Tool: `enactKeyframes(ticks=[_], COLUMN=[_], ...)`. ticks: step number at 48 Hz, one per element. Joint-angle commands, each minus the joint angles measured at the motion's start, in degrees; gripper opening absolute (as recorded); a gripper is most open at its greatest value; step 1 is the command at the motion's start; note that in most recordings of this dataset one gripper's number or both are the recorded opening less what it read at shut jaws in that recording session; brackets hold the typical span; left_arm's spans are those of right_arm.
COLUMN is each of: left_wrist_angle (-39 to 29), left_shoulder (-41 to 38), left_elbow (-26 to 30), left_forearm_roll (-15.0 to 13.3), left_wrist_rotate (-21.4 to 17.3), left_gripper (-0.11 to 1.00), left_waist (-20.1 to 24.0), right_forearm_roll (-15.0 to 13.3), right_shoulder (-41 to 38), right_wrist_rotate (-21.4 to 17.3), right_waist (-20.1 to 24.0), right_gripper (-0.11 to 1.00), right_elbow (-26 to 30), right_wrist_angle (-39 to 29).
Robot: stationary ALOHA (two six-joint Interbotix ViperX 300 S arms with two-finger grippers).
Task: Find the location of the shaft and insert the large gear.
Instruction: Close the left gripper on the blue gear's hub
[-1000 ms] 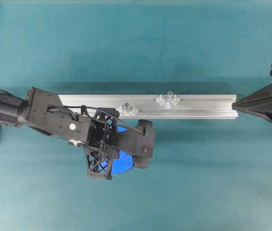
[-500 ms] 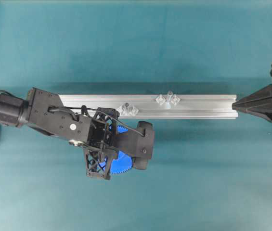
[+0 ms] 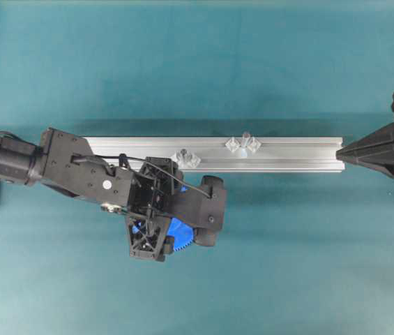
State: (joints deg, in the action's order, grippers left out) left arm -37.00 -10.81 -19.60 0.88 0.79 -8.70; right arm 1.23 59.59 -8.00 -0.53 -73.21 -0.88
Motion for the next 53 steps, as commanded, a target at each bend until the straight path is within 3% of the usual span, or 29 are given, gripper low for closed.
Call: enactKeyframes(ticks=[1,53], left_wrist_angle=[-0.35,-0.53], left_shoulder=[0.79,-1.58], left_elbow=[0.35,0.53], left_forearm_roll=[0.18,0.18], left_wrist_rotate=[-0.09,0.18], left_gripper=[0.94,0.93], left_waist=[-0.35,0.79], right_forearm_roll=[0.09,0.09], right_shoulder=[-0.26,-0.09], right_wrist_rotate=[-0.44,-0.53], right_waist=[-0.18,-0.18], right_gripper=[0.01,0.01], right_elbow=[0.62,0.26], right_wrist_angle=[0.26,-1.05])
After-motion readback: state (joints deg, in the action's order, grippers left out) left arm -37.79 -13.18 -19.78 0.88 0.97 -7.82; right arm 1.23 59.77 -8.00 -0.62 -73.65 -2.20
